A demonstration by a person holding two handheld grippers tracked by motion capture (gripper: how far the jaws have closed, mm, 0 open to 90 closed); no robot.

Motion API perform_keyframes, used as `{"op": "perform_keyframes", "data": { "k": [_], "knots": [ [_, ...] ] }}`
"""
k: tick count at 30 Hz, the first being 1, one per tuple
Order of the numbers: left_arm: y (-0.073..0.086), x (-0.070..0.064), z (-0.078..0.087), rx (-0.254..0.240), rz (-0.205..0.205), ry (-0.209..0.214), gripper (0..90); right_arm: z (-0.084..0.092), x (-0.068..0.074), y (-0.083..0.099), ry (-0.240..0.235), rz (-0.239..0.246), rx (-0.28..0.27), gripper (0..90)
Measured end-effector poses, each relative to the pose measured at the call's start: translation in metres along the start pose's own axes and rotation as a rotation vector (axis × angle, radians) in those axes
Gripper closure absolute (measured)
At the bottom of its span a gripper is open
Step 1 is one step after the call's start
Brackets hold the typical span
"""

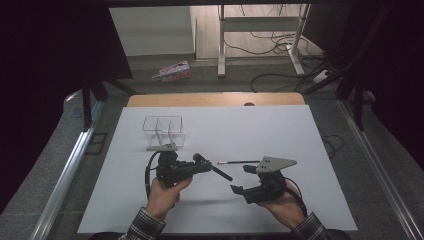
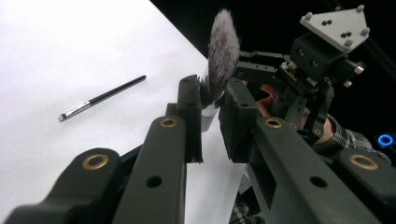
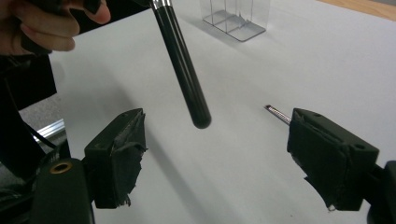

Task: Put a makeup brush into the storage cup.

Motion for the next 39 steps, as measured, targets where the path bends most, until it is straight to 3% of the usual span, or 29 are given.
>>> {"op": "perform_keyframes", "data": {
  "k": [7, 10, 24, 39],
  "knots": [
    [0.000, 0.000, 0.001, 0.035, -0.033, -0.054, 80.0, 0.002, -0.004, 0.004, 0.015, 0.018, 0.017, 19.4],
    [0.001, 0.000, 0.002, 0.055, -0.060, -0.098, 79.9, 0.005, -0.007, 0.004, 0.016, 0.017, 0.014, 19.3],
    [0.001, -0.001, 0.009, 0.081, -0.125, -0.206, 79.9, 0.009, -0.014, 0.011, 0.052, 0.040, 0.062, 17.3],
    [0.008, 0.006, 0.022, 0.090, -0.173, -0.310, 79.9, 0.022, -0.032, 0.019, 0.097, 0.006, 0.098, 12.1]
  ]
}}
Point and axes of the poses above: each handheld gripper's, and its own axes: z roughly backward along the jaws, y roughly out of its underside, x roughly to its left, the point moved 3 cm from there along -z, roughly forward along the jaws, and after that the axes turned 1 degree about z, right-handed, at the moved point
